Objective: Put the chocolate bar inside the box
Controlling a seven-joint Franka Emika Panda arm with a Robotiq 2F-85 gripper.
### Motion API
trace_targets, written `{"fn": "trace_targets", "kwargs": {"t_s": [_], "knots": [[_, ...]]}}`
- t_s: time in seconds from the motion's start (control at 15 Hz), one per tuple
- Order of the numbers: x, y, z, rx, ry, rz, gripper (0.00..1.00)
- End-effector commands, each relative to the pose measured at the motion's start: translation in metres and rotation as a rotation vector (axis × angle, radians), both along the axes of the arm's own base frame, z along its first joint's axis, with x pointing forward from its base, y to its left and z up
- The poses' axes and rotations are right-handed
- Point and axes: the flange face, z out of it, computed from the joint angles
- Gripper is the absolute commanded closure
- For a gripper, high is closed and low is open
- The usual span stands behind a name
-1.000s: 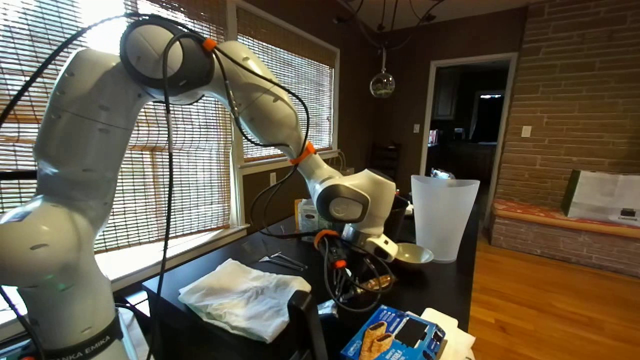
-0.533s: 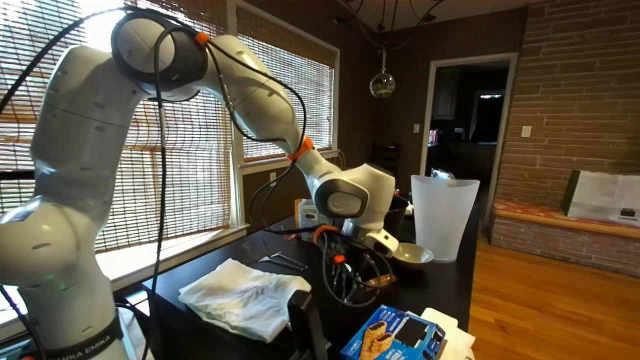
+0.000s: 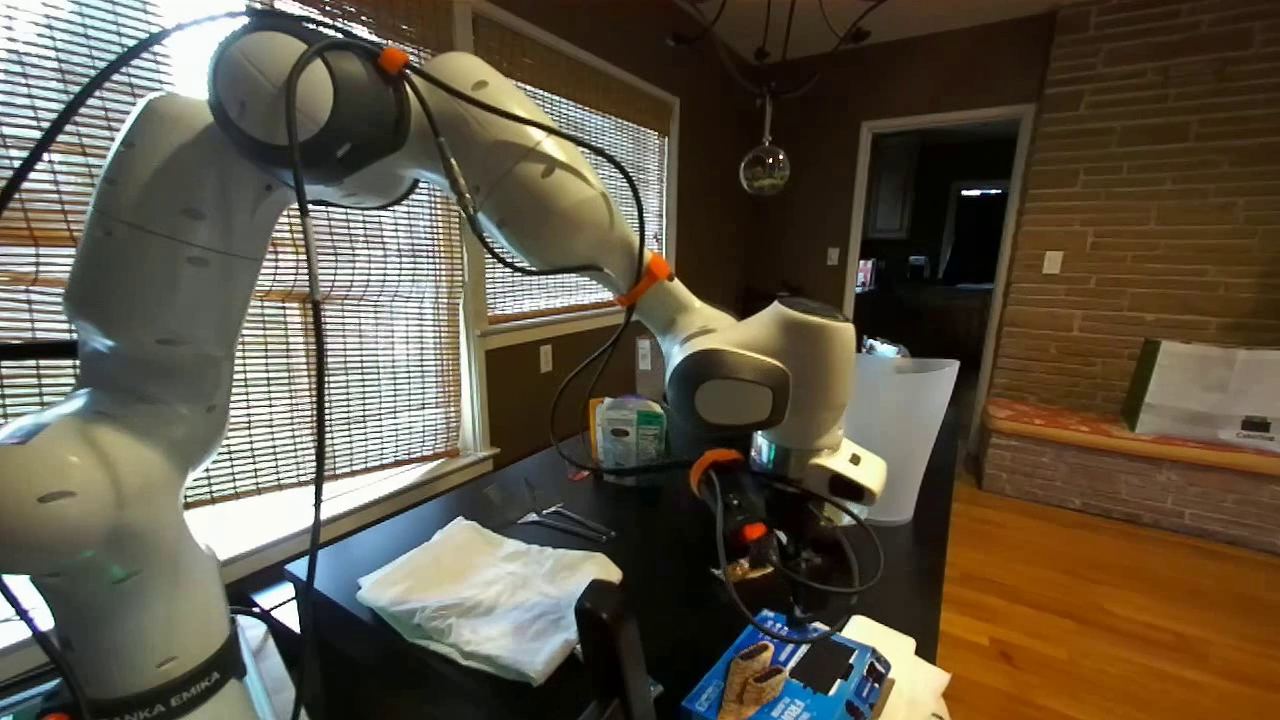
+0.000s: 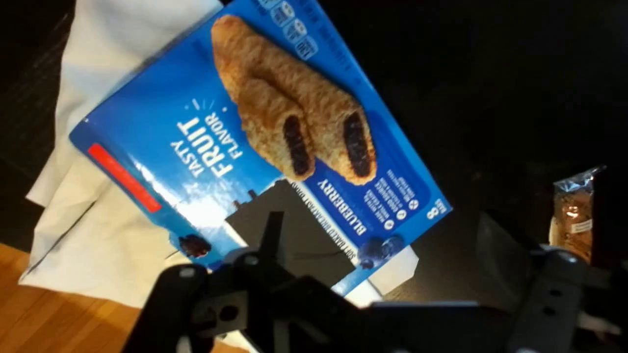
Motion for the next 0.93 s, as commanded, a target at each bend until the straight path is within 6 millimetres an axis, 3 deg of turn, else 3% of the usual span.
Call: {"fn": "trace_targets", "kwargs": {"t_s": [0.0,0.47,0.87], "knots": [[0.003,-0.04,-0.006,0.014,-0.062,0.04,0.0],[0.004,-0.093,-0.033,0.052,-0.109,0.127,0.0],[-0.002,-0.087,-0.035,0.037,-0.077,0.114,0.0]]}}
